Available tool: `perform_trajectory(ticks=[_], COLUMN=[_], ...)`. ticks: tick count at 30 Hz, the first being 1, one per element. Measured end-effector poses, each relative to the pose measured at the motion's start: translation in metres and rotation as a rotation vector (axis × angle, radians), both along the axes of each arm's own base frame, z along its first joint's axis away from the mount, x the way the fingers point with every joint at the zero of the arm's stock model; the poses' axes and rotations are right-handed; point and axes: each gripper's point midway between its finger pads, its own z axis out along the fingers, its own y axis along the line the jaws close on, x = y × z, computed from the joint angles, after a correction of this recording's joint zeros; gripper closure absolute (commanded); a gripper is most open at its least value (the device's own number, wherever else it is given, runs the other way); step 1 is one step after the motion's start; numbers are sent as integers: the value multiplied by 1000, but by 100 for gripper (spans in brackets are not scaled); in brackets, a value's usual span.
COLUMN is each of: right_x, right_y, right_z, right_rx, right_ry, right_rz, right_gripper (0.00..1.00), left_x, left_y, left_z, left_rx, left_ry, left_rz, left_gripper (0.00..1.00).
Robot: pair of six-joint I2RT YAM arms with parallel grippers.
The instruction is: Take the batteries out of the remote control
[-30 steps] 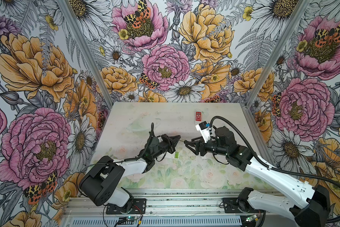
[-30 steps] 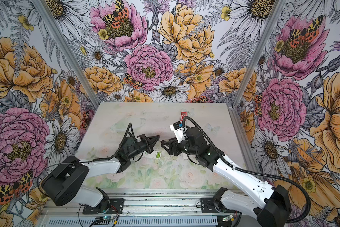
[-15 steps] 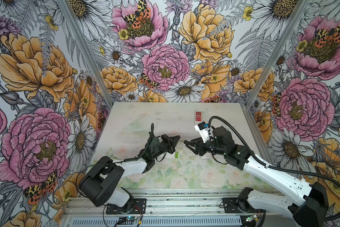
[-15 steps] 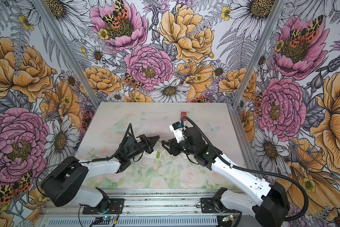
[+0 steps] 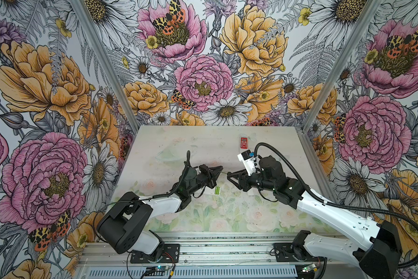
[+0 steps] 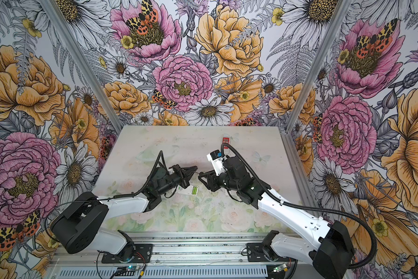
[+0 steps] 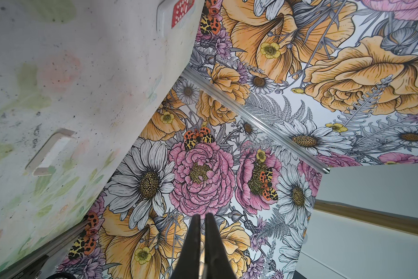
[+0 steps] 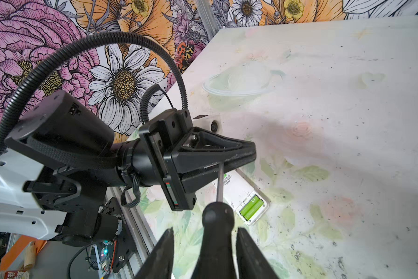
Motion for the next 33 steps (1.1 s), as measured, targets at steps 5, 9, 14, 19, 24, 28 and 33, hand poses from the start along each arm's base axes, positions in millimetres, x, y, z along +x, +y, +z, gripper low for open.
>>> perform_trajectory(ticks=[5,9,14,19,24,28,33], right_x=[4,7,11,12,12,11,9], right_y=[0,1,-1,-2,-2,-4,-15], right_z=[-3,-7,-9,-10,-12,-17,-21], right_rx=[-4,-8,-12,-14,-15,-17,-35], right_ry=[8,17,25,26,31,52,84], right_rz=[-19,-30,-57,-70,-68,-80,-137], right_gripper=[62,67,75,92,100,100,100], left_x=[0,-1,1,1,0,1,8], left_y=[0,-2,-1,-1,-1,0,23], left_z=[0,0,-3,-4,-6,-5,4], left_rx=[0,1,6,9,13,12,96], left_ry=[0,0,5,8,13,11,-24], left_rz=[0,-2,9,14,12,8,13], left_gripper=[100,100,100,100,54,20,8])
